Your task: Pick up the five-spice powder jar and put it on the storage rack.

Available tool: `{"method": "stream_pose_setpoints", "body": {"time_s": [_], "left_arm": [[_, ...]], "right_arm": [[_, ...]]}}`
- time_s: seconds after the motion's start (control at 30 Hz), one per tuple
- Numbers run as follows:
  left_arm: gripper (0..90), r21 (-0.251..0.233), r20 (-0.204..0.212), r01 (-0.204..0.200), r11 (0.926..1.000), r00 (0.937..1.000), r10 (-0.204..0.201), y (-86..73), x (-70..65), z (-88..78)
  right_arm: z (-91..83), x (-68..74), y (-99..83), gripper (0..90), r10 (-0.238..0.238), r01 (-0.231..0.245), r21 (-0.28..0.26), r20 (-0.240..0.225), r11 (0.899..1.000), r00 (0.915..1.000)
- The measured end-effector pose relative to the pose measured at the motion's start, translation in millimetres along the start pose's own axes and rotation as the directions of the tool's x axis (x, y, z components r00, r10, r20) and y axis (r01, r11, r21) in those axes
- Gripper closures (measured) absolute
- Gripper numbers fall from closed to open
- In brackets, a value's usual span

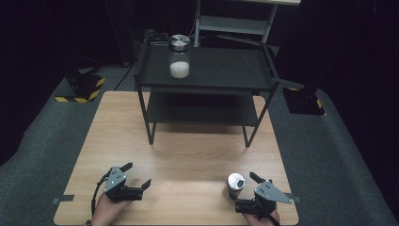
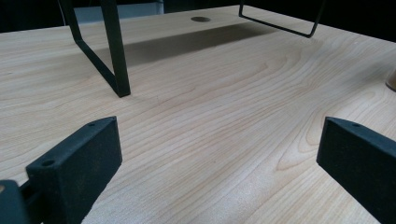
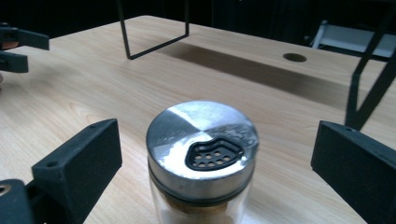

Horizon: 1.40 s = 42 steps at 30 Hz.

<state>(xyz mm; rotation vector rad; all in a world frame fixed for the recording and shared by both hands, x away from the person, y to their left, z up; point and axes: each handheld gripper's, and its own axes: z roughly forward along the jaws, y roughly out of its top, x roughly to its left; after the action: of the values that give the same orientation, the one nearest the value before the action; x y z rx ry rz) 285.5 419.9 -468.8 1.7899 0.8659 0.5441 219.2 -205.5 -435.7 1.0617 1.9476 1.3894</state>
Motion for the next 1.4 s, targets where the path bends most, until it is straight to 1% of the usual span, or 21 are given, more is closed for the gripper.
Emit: {"method": "stream_pose_setpoints", "body": {"time_s": [0.1, 0.13, 0.3, 0.43, 0.9, 0.93, 1.03, 1.1, 1.3, 1.33, 1.4], "left_arm": [[0.2, 0.000, 0.000, 0.001, 1.0000, 1.0000, -0.001, 0.0, 0.0, 0.0], [0.2, 0.000, 0.000, 0.001, 1.0000, 1.0000, -0.001, 0.1, 0.0, 0.1], [0.2, 0.001, 0.000, -0.001, 1.0000, 1.0000, 0.001, 0.3, 0.0, 0.1], [0.2, 0.000, 0.001, 0.002, 1.0000, 1.0000, -0.002, -0.1, 0.3, 0.0], [0.2, 0.001, 0.003, 0.001, 1.0000, 1.0000, -0.001, 0.2, 0.5, 0.1], [0.2, 0.001, 0.003, 0.001, 1.0000, 1.0000, -0.001, 0.2, 0.6, 0.1], [0.2, 0.002, 0.004, 0.000, 1.0000, 1.0000, 0.000, 0.2, 0.6, 0.2], [0.2, 0.001, 0.003, 0.002, 1.0000, 1.0000, -0.002, 0.2, 0.5, 0.3], [0.2, 0.001, 0.004, 0.002, 1.0000, 1.0000, -0.002, 0.1, 0.6, 0.0], [0.2, 0.001, 0.004, 0.002, 1.0000, 1.0000, -0.002, 0.1, 0.5, 0.0], [0.2, 0.000, 0.004, 0.004, 1.0000, 1.0000, -0.004, 0.0, 0.7, 0.0]], "right_arm": [[1.3, -0.7, -1.6, 3.2, 0.000, 0.000, -0.001, -0.004, 1.000, 1.0000], [2.0, -2.3, -2.6, 4.4, 0.006, -0.006, -0.001, -0.013, 1.000, 0.9999], [3.8, -4.9, -5.3, 8.1, 0.022, -0.022, -0.004, -0.027, 1.000, 0.9994], [6.7, -5.6, -8.0, 11.2, 0.026, -0.026, -0.003, -0.036, 1.000, 0.9990], [11.1, -8.6, -13.6, 18.3, 0.033, -0.033, 0.001, -0.047, 0.999, 0.9983], [11.5, -8.7, -15.1, 20.5, 0.030, -0.030, -0.006, -0.047, 1.000, 0.9984], [12.5, -9.1, -16.7, 22.2, 0.032, -0.032, -0.010, -0.050, 0.999, 0.9982], [13.6, -8.4, -18.7, 25.1, 0.031, -0.031, -0.015, -0.052, 0.999, 0.9982], [15.5, -6.8, -21.4, 28.3, 0.030, -0.031, -0.024, -0.052, 0.999, 0.9982], [15.6, -5.7, -22.7, 30.4, 0.032, -0.033, -0.030, -0.046, 0.999, 0.9985], [15.5, -6.1, -24.7, 31.6, 0.041, -0.043, -0.038, -0.044, 0.998, 0.9982]]}}
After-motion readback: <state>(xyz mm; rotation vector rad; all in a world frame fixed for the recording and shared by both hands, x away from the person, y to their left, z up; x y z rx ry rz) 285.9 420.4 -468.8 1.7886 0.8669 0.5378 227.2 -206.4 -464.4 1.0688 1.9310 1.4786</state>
